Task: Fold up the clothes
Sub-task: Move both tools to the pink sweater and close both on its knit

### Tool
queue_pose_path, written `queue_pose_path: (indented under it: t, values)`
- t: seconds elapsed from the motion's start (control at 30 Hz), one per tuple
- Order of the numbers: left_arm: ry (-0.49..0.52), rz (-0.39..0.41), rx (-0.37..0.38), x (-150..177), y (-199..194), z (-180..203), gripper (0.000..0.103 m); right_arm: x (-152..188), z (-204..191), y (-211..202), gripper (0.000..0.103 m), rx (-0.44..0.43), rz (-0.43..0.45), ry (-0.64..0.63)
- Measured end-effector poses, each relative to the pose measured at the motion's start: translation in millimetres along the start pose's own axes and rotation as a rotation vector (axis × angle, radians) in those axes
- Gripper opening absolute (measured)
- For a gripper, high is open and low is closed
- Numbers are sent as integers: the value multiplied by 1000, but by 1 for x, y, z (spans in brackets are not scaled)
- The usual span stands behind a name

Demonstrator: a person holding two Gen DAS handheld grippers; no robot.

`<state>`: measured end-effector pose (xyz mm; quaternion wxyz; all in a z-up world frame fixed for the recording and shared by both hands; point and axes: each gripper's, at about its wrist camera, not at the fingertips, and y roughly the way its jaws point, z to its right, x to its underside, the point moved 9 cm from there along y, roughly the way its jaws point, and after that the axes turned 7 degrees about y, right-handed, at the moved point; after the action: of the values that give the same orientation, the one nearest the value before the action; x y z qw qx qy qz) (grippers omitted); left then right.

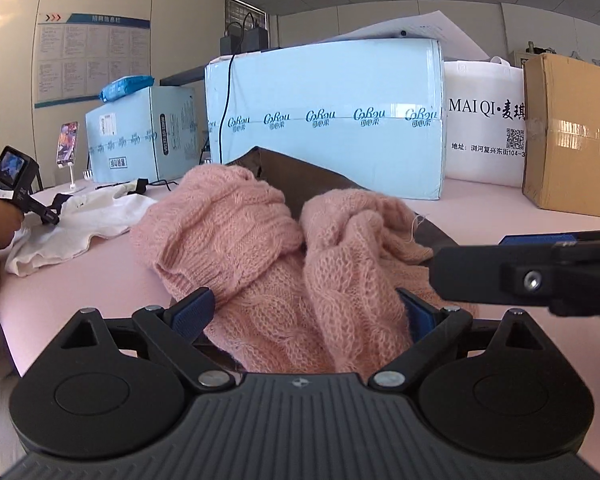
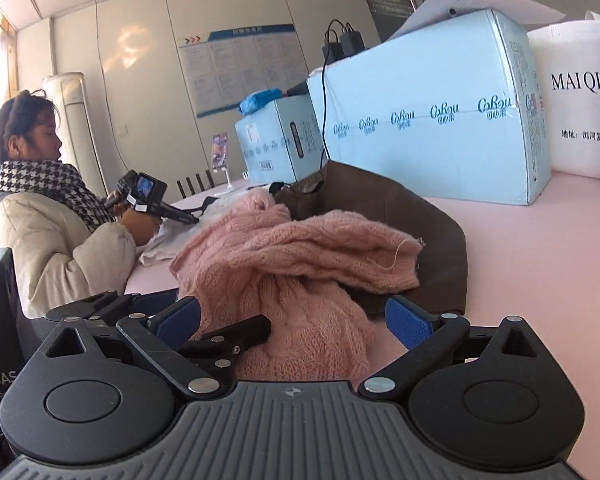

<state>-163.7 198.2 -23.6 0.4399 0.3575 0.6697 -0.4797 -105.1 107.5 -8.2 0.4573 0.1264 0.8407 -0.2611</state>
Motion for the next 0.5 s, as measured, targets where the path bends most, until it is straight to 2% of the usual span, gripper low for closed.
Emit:
queue_pose_path:
  t: [0.03, 0.07, 0.1, 0.13, 0.17, 0.2, 0.23, 0.3, 0.37, 0.5]
  values:
    - [-5, 6, 11, 1, -1, -1, 91, 1, 5, 3, 96, 1, -23, 40]
    - [-8, 6, 18, 2, -1, -2, 86, 1, 10, 6, 87, 3, -45, 81]
    - [-10, 1, 22, 4, 0, -2, 81, 2, 14, 9, 69, 3, -68, 120]
    - [-16, -6, 25, 5, 1, -2, 70, 3, 17, 12, 63, -3, -87, 146]
    - [-22, -13, 27, 6, 2, -2, 61, 4, 20, 15, 50, -4, -101, 156]
    - [-25, -15, 30, 8, 2, -2, 56, 13, 27, 13, 41, -4, -127, 166]
    - [-25, -12, 36, 8, 1, -2, 47, 13, 24, 11, 37, -9, -123, 155]
    - [-14, -2, 38, 7, -1, -1, 38, 13, 18, 8, 23, -20, -115, 131]
    - [-5, 8, 37, 6, -4, 1, 29, 11, 13, 5, 19, -25, -93, 105]
    - [-22, 10, 38, 3, -8, 0, 25, 15, 5, -3, 13, -22, -37, 68]
